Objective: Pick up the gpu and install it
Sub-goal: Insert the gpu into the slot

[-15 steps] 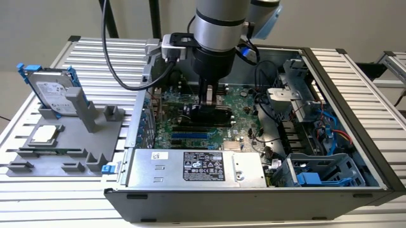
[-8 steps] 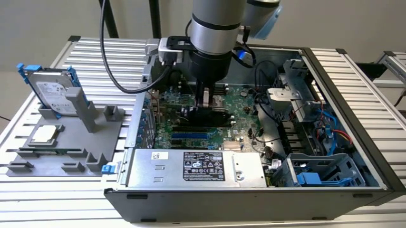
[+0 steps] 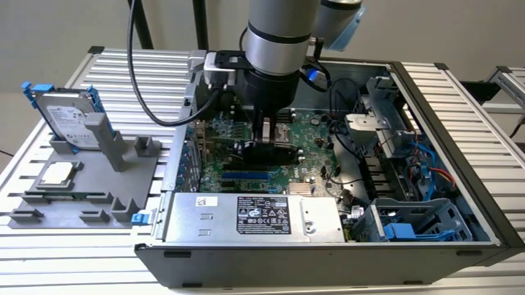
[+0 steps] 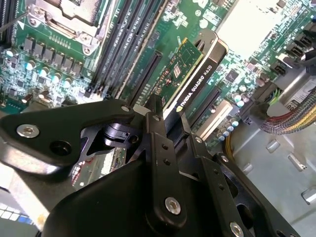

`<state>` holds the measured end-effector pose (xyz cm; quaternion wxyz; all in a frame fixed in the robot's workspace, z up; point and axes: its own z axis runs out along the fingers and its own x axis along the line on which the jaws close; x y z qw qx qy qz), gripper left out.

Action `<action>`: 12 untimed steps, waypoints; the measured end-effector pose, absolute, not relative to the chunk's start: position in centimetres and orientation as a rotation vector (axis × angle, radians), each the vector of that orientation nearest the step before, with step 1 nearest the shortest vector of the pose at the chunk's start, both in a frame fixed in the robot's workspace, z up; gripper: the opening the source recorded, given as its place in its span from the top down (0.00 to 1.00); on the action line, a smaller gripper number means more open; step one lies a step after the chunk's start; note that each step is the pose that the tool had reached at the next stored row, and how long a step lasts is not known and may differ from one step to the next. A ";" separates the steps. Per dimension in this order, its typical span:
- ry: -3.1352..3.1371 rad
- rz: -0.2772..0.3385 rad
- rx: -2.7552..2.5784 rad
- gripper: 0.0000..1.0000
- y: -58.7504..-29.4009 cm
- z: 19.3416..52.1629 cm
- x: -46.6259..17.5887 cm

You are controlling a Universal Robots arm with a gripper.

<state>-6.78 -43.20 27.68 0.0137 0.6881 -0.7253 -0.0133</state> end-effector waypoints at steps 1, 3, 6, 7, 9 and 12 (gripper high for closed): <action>-2.259 -0.042 2.143 1.00 -43.3 27.7 -6.8; -2.259 -0.042 2.143 1.00 -43.5 27.6 -6.8; -2.259 -0.042 2.143 1.00 -43.8 27.5 -6.8; -2.259 -0.042 2.143 1.00 -43.9 27.5 -6.8; -2.259 -0.042 2.143 1.00 -43.9 27.4 -6.8; -2.259 -0.041 2.143 1.00 -44.1 27.4 -6.8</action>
